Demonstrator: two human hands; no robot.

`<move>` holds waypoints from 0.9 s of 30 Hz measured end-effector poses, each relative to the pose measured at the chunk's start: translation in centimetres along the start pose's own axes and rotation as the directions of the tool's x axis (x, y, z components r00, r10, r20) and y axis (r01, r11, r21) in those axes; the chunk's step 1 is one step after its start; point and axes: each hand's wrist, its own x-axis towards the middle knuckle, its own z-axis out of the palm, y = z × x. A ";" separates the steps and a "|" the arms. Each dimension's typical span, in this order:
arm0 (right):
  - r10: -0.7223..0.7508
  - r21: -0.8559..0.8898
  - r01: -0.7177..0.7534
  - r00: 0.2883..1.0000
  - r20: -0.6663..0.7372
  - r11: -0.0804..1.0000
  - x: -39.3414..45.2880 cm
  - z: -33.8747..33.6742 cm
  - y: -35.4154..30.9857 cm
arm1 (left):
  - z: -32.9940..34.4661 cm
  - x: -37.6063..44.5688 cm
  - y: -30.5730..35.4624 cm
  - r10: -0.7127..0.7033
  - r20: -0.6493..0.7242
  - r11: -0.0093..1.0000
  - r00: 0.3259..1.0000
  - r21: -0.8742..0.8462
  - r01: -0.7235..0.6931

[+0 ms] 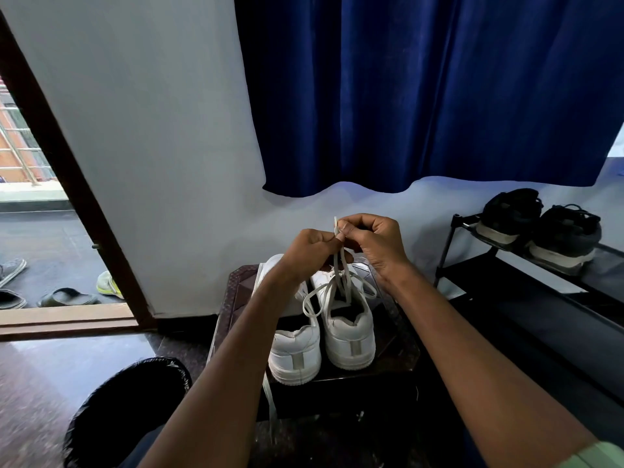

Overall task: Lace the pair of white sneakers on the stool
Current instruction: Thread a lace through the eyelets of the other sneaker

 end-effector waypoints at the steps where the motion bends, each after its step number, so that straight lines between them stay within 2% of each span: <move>1: 0.007 0.004 -0.007 1.000 -0.007 1.000 0.0 -0.1 0.0 | 0.0 0.0 0.1 -0.012 0.013 1.000 1.000 -0.018 0.013; 5: 0.038 0.011 -0.038 0.999 -0.029 0.999 0.1 -0.1 0.0 | 0.0 -0.1 0.4 -0.038 0.052 0.996 0.998 -0.076 0.042; 9: 0.077 0.036 -0.076 0.997 -0.031 0.996 0.1 -0.1 -0.2 | 0.1 0.1 0.2 -0.058 0.055 0.997 0.997 -0.046 0.061; 12: 0.125 0.075 -0.125 0.992 0.012 0.989 -0.1 -0.1 -0.5 | 0.0 0.2 0.1 -0.059 0.097 0.997 0.994 -0.046 0.063; 17: 0.205 0.042 -0.212 0.969 0.136 0.976 0.0 -0.7 -0.3 | 0.1 -0.1 0.1 -0.056 0.105 0.994 0.993 -0.092 0.066; 27: 0.196 0.053 -0.203 0.973 0.126 0.978 -0.2 -0.7 -0.4 | 0.1 -0.1 0.0 -0.073 0.114 0.987 0.991 -0.135 0.089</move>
